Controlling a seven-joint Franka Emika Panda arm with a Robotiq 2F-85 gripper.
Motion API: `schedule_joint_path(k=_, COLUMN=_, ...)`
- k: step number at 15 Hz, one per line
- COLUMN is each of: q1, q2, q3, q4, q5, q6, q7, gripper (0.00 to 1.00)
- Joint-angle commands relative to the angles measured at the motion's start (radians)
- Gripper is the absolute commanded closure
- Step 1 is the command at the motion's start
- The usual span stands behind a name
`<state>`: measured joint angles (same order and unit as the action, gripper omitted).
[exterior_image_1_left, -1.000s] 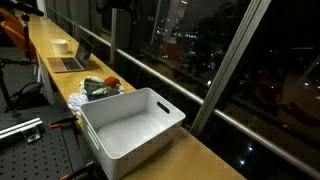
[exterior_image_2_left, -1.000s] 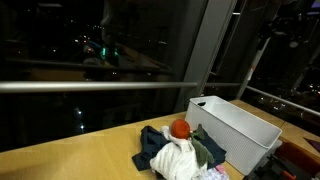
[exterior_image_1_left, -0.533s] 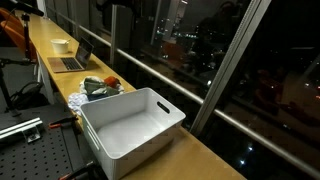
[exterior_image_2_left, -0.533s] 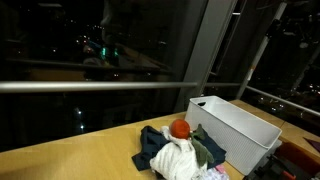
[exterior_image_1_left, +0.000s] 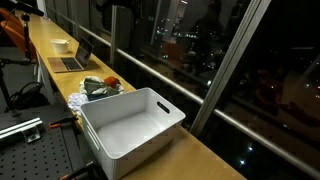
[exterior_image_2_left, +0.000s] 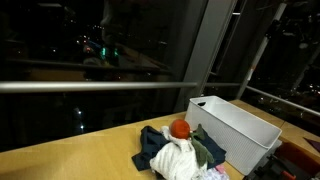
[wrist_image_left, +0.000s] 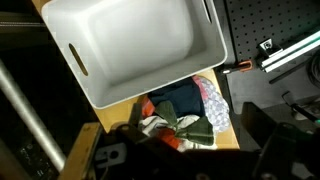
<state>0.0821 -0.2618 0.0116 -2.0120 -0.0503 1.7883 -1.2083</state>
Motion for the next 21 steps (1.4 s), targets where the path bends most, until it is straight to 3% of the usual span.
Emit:
schedule_joint_path(k=1, q1=0.038, q2=0.056, q3=0.025, q4=0.025, q5=0.012, q6=0.04, q7=0.005, gripper=0.0)
schedule_joint_path(k=7, q1=0.119, q2=0.263, q3=0.141, q4=0.091, q5=0.014, q6=0.212, q7=0.144, gripper=0.0)
schedule_joint_path(k=12, q1=0.166, q2=0.55, q3=0.216, q4=0.259, q5=-0.009, q6=0.293, q7=0.271, gripper=0.0)
schedule_joint_path(k=16, q1=0.206, q2=0.793, q3=0.246, q4=0.442, q5=-0.027, q6=0.306, q7=0.328, gripper=0.0)
schedule_joint_path(k=21, q1=0.261, q2=1.0, q3=0.249, q4=0.668, q5=-0.039, q6=0.198, q7=0.386, gripper=0.0)
